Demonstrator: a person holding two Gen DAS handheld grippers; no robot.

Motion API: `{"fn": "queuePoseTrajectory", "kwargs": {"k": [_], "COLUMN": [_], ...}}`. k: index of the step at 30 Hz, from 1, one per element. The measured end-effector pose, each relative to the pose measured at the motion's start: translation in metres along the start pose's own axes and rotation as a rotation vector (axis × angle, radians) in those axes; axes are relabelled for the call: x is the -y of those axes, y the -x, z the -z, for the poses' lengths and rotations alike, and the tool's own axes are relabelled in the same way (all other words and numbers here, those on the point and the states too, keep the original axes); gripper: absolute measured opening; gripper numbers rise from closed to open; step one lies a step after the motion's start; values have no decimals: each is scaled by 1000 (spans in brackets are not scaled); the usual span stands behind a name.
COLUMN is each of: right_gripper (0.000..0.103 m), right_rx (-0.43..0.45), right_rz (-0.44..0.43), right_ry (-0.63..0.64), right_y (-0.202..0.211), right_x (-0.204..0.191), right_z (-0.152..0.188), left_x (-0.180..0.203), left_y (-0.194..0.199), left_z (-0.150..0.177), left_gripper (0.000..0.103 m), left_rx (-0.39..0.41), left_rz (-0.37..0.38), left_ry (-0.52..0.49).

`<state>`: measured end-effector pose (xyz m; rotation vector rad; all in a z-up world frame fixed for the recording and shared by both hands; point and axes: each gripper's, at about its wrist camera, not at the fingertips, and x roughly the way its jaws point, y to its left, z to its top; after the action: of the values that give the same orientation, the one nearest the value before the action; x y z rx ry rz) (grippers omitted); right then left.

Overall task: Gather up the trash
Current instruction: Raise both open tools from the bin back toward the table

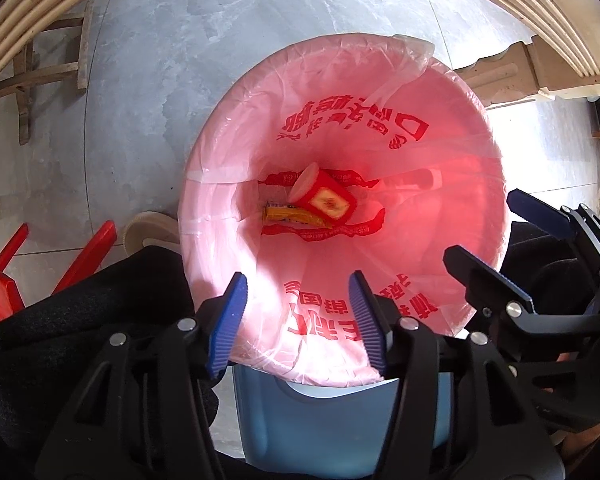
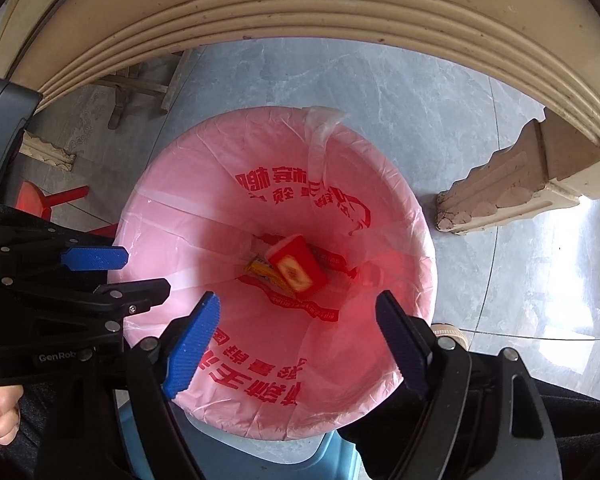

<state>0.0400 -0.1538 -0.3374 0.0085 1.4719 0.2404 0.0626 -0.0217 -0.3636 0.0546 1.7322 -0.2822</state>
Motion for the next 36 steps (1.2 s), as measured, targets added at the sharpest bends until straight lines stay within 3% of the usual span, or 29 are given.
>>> {"fn": "queuePoseTrajectory", "kwargs": {"k": [10, 16, 19, 25, 30, 36], "right_gripper": [78, 78, 78, 83, 88, 91], "right_rx": [18, 54, 97, 196, 302, 374], "right_rz": [5, -8, -15, -87, -106, -141], "right_ry": [3, 61, 99, 120, 160, 187], "right_y": [10, 43, 74, 152, 229, 309], "right_x": [-1, -13, -19, -16, -9, 3], "right_z": [3, 13, 18, 15, -5, -46], "left_x": [7, 16, 21, 20, 12, -4], "left_y": [9, 44, 80, 176, 261, 342], "left_z": [5, 26, 45, 65, 60, 35], "left_gripper": [53, 54, 67, 74, 77, 78], "left_rx": [28, 82, 136, 265, 390, 457], "left_rz": [-27, -67, -84, -119, -130, -128], "left_ry": [-20, -98, -161, -221, -240, -242]}}
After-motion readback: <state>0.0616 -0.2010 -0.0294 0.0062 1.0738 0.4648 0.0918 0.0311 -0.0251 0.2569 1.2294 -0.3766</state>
